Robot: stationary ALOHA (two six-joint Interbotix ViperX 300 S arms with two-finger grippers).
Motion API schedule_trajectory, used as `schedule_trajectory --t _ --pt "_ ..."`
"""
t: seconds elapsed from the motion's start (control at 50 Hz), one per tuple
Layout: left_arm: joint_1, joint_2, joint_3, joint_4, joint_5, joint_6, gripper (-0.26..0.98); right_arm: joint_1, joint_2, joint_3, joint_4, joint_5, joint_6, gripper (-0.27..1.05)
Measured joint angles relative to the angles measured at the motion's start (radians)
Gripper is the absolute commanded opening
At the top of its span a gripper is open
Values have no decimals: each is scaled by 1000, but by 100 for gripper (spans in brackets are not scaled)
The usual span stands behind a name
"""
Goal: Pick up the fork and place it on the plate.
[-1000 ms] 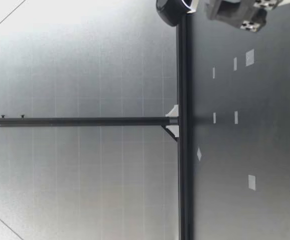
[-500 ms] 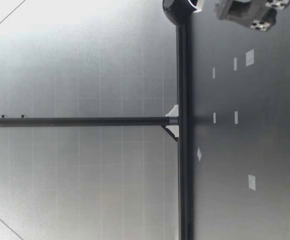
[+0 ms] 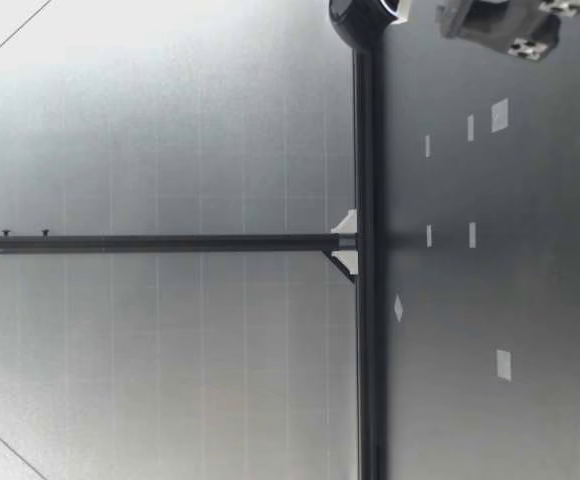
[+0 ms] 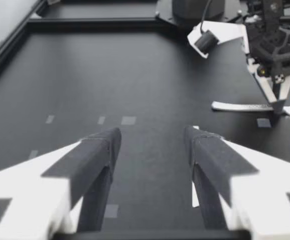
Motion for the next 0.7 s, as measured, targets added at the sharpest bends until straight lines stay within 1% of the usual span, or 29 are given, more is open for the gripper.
schedule_trajectory --t 0.12,0.24,0.32,0.4,0.46,0.52,0.6,0.7 --pt "2 -5 3 3 -2 0 55 0 3 -8 -2 0 0 24" --pt "0 -8 11 6 -8 0 55 0 5 -29 -9 0 -2 17" --pt "2 -8 14 8 -11 0 55 0 3 -67 -46 0 -5 13" --pt "2 -8 14 8 -17 -2 55 2 3 -118 -120 6 -9 11" --pt "0 -8 15 6 -25 -5 55 2 0 -163 -210 20 -18 10" --pt "2 -8 25 5 -49 -17 55 -8 -14 -207 -342 35 -38 10" --pt "2 -9 37 -14 -107 -38 55 -34 -57 -265 -558 66 -74 10" --pt "0 -3 52 -67 -199 -107 57 -55 -127 -305 -824 132 -101 10"
